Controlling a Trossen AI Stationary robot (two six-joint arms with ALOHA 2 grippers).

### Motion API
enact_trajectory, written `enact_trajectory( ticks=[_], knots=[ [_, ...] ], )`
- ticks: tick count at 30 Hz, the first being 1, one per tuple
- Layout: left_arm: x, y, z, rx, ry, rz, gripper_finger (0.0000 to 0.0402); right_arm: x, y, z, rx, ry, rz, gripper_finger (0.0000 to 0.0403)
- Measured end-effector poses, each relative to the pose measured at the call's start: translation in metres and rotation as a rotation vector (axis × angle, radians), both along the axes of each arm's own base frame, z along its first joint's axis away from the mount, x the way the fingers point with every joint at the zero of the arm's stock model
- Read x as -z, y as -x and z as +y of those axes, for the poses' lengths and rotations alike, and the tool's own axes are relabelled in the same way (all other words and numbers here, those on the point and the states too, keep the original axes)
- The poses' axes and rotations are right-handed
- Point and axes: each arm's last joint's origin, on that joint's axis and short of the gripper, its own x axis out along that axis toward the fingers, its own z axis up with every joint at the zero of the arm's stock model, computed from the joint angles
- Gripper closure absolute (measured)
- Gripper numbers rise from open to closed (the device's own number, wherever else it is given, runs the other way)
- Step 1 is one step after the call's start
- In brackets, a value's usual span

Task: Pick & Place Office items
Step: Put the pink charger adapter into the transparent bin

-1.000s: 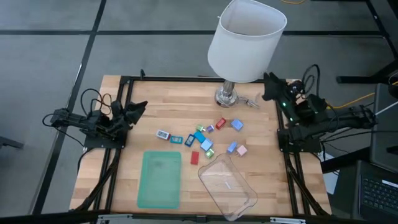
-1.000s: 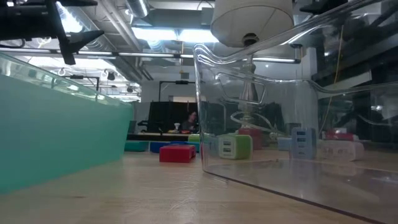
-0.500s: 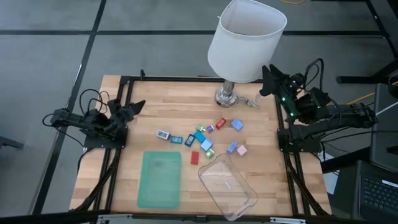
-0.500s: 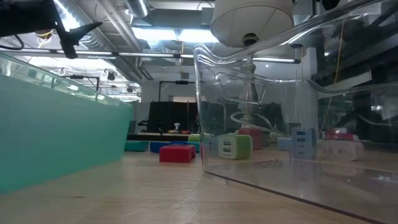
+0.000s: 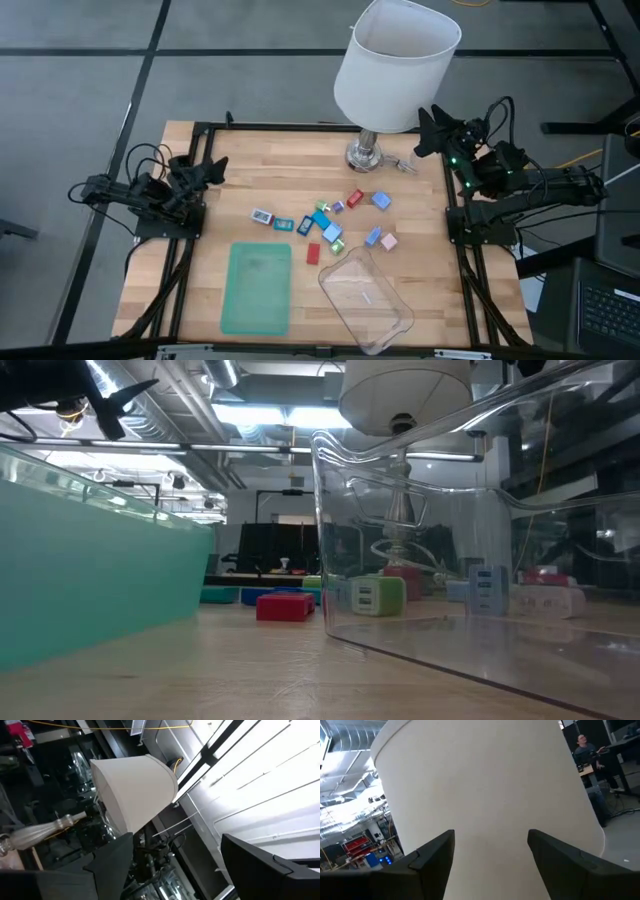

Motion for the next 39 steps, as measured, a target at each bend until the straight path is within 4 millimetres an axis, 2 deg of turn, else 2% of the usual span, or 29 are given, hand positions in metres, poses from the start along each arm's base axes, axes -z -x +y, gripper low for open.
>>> enact_trajectory(
  ticks=[8, 11, 16, 18, 22, 25, 28, 31, 35, 39],
  knots=[
    [0.006, -0.005, 0.0, 0.003, 0.042, 0.064, 0.0107, 0.004, -0.002, 0.0, -0.022, -0.018, 0.011, 0.0138],
    [0.01, -0.008, -0.002, 0.062, 0.032, 0.093, 0.0107, 0.003, -0.003, 0.0, -0.085, -0.033, -0.049, 0.0138],
    [0.009, -0.012, -0.004, 0.086, -0.005, 0.127, 0.0115, 0.001, -0.001, -0.004, -0.03, -0.069, -0.112, 0.0138],
    [0.002, -0.015, -0.005, 0.055, -0.062, 0.203, 0.013, 0.001, -0.002, -0.004, -0.076, -0.081, -0.149, 0.0138],
    [-0.024, -0.028, -0.007, 0.002, -0.222, 0.428, 0.0174, 0.01, -0.013, 0.0, -0.286, -0.111, -0.126, 0.0138],
    [-0.052, -0.042, -0.01, -0.027, -0.359, 0.605, 0.0213, 0.03, -0.025, 0.003, -0.383, -0.228, -0.035, 0.0138],
    [-0.078, -0.06, -0.014, -0.062, -0.482, 0.789, 0.0253, 0.056, -0.038, 0.008, -0.467, -0.35, 0.132, 0.0138],
    [-0.096, -0.08, -0.016, -0.122, -0.592, 1.022, 0.0283, 0.077, -0.047, 0.013, -0.537, -0.444, 0.303, 0.0138],
    [-0.103, -0.107, -0.02, -0.087, -0.694, 1.27, 0.0287, 0.089, -0.058, 0.018, -0.638, -0.515, 0.483, 0.0138],
    [-0.113, -0.128, -0.023, -0.052, -0.735, 1.306, 0.0262, 0.09, -0.064, 0.021, -0.73, -0.484, 0.549, 0.0138]
  ],
)
